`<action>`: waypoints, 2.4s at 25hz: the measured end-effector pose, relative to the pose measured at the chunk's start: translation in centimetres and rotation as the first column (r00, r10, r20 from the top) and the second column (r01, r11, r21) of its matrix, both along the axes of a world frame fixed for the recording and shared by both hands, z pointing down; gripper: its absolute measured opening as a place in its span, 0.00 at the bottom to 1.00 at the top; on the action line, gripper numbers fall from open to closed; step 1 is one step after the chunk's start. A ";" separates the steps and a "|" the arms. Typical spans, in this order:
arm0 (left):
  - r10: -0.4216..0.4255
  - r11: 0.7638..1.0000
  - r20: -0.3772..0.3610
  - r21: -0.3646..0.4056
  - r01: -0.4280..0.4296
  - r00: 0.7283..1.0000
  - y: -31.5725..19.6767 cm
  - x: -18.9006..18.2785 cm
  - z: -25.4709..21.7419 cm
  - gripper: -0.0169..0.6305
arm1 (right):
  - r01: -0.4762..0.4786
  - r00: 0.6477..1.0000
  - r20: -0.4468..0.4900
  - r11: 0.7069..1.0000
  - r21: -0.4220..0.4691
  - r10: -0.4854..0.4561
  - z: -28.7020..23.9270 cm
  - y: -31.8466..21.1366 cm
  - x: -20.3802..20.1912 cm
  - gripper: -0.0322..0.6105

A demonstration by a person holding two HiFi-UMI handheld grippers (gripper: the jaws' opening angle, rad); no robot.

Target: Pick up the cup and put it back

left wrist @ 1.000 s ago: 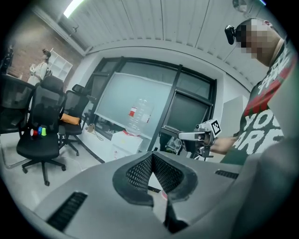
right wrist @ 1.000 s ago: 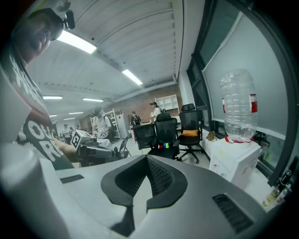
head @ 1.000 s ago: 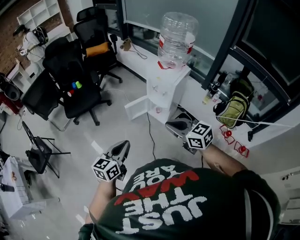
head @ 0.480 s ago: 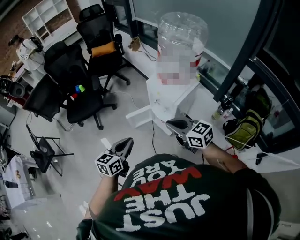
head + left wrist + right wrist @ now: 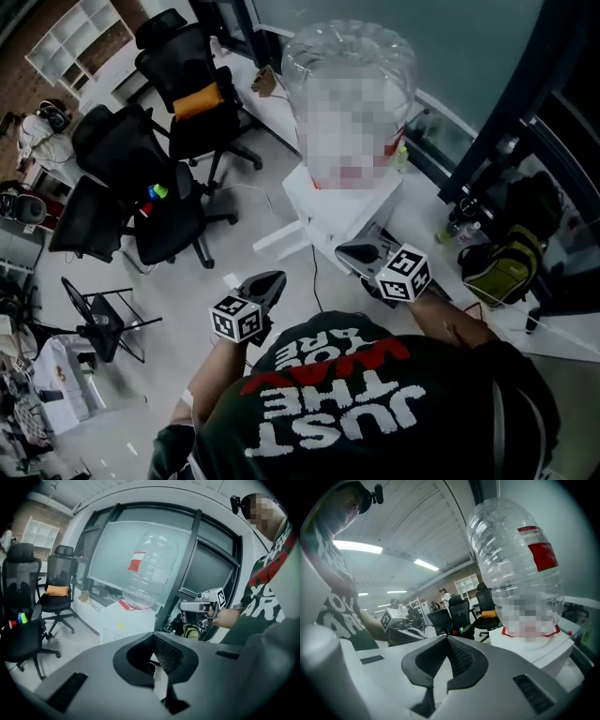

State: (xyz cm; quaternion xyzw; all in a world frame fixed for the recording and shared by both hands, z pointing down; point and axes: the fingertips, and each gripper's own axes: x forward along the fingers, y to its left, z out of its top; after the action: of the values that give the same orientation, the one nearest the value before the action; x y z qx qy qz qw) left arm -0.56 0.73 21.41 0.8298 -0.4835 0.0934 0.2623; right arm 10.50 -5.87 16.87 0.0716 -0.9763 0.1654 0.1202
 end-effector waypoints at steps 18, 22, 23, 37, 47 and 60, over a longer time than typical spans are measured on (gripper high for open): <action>0.335 0.942 -0.028 -0.024 -0.335 0.942 -5.1 -4.4 17.6 0.04 | -0.290 0.947 -0.145 0.957 -0.006 0.286 10.4 1.4 -5.7 0.10; 0.275 0.960 0.006 -0.059 -0.274 0.961 -7.0 -3.8 27.7 0.04 | -0.242 0.962 -0.146 0.969 -0.050 0.233 19.0 0.2 -5.2 0.10; 0.269 0.962 0.015 -0.053 -0.267 0.963 -7.6 -3.4 30.2 0.04 | -0.220 0.968 -0.137 0.974 -0.046 0.212 21.3 -0.2 -5.3 0.10; 0.265 0.963 0.173 0.012 -0.271 0.949 -18.8 -0.5 64.5 0.04 | -0.118 0.988 -0.096 0.992 0.048 0.122 50.9 -3.6 -8.8 0.10; 0.394 0.893 0.473 0.005 -0.450 0.788 -24.5 1.7 77.7 0.04 | -0.261 0.957 -0.140 0.965 -0.020 0.255 59.5 -2.9 -7.0 0.10; 0.492 0.717 0.779 -0.109 -0.689 0.389 -27.0 6.1 83.8 0.24 | -0.304 0.943 -0.161 0.951 -0.058 0.292 61.9 -3.3 -6.0 0.10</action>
State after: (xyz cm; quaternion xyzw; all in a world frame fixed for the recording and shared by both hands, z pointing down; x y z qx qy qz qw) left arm 5.50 -26.27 105.25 0.8489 -0.2238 0.4642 -0.1178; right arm 4.51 -9.18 78.82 0.2258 -0.9347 0.2158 0.1699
